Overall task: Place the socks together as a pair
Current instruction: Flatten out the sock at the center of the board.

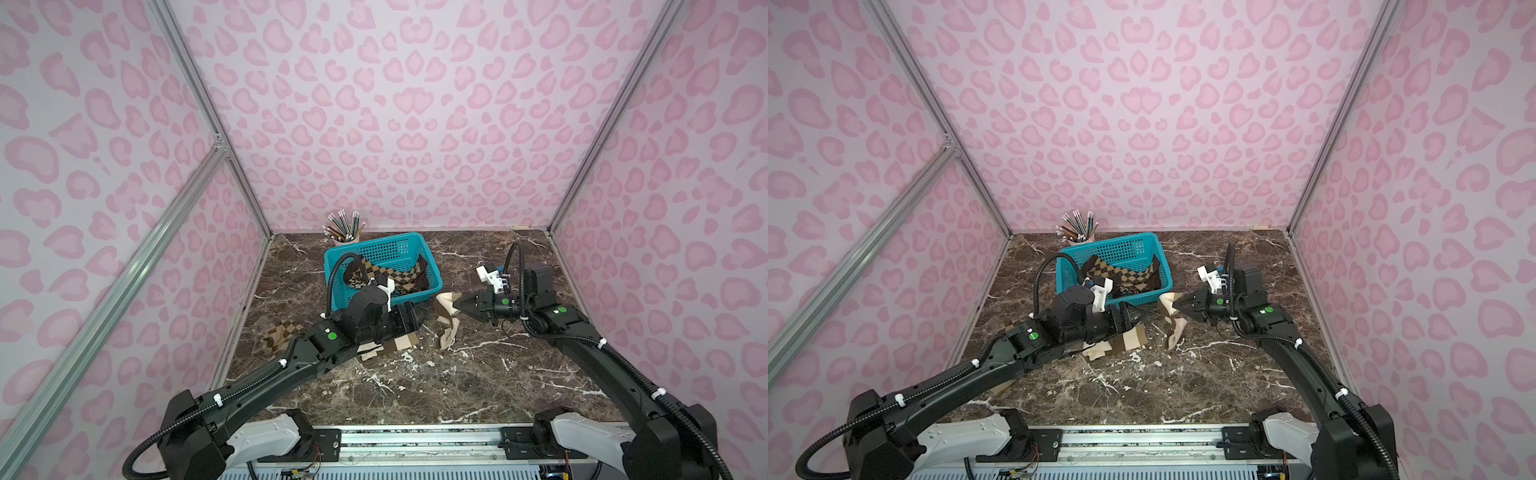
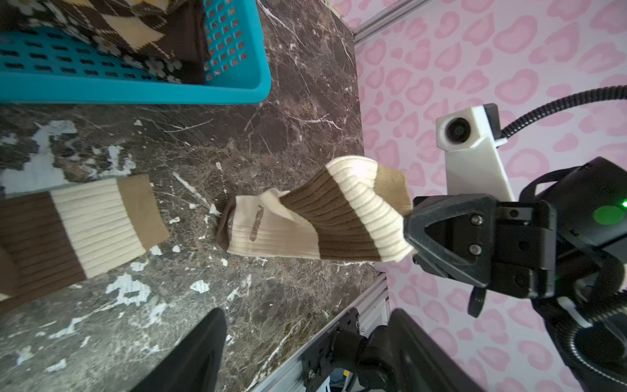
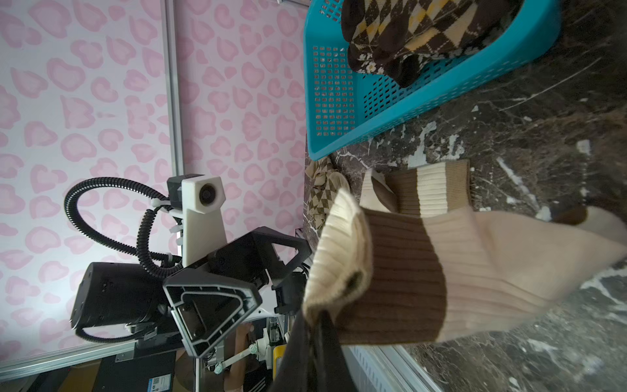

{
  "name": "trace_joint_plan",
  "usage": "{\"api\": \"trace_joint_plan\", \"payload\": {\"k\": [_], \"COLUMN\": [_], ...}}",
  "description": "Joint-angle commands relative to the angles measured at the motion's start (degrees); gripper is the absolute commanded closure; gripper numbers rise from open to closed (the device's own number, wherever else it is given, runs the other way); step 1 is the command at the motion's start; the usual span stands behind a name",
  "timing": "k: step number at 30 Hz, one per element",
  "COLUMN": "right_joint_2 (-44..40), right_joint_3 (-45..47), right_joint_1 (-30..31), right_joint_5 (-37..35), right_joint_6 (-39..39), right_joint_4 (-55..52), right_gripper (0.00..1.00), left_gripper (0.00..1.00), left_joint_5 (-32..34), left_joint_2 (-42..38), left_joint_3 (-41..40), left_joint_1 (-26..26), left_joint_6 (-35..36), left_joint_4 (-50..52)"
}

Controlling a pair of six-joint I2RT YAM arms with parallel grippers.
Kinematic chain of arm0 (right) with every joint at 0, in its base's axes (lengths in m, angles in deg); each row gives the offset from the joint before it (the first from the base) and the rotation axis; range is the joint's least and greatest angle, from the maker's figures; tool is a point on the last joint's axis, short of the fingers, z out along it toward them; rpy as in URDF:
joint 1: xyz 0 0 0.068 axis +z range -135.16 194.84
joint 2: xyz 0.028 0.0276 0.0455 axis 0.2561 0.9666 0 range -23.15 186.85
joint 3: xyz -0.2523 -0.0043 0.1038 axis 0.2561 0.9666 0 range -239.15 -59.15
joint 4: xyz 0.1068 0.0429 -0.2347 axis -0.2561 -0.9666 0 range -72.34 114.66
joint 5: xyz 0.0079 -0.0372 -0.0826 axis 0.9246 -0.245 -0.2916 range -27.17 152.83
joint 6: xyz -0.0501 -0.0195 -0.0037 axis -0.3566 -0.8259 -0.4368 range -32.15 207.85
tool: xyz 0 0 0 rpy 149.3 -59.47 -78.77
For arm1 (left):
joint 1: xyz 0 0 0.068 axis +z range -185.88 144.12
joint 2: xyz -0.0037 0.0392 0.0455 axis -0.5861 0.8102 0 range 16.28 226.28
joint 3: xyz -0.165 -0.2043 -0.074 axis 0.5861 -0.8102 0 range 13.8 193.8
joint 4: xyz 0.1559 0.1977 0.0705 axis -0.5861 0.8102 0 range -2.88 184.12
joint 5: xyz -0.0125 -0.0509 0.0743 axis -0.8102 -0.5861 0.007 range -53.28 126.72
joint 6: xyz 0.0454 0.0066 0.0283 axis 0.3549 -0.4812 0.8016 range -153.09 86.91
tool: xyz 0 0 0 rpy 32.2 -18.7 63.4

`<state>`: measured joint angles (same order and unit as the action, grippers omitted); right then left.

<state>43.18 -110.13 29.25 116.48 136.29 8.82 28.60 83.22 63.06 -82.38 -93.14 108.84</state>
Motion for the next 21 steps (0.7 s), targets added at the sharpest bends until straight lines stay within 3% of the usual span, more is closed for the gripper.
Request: {"api": "trace_joint_plan", "payload": {"k": [1,5,9,15,21], "right_joint_2": [0.68,1.44,2.17,5.16,7.38], "right_joint_3": [-2.15,-3.02,-9.76,-23.59,-34.76], "right_joint_1": [0.13,0.09,0.25,0.26,0.32], "right_joint_5": [-2.20,-3.74,-6.31,-23.05,-42.15], "right_joint_6": [-4.60,-5.77,-11.75,-26.69,-31.27], "right_joint_4": [-5.50,-8.73,-16.84,-38.99,-47.44], "right_gripper": [1.00,1.00,1.00,1.00,1.00], "left_gripper": [0.22,0.23,0.24,0.24,0.24], "left_joint_5": [2.66,3.11,3.41,3.92,4.10], "left_joint_2": [-0.48,-0.76,-0.75,-0.34,0.31], "left_joint_3": [0.56,0.12,1.09,2.59,3.48], "left_joint_1": [0.13,0.12,0.11,0.13,0.16], "left_joint_6": [2.19,2.20,2.87,4.01,4.26], "left_joint_4": [3.28,3.92,4.37,5.00,4.91]}}
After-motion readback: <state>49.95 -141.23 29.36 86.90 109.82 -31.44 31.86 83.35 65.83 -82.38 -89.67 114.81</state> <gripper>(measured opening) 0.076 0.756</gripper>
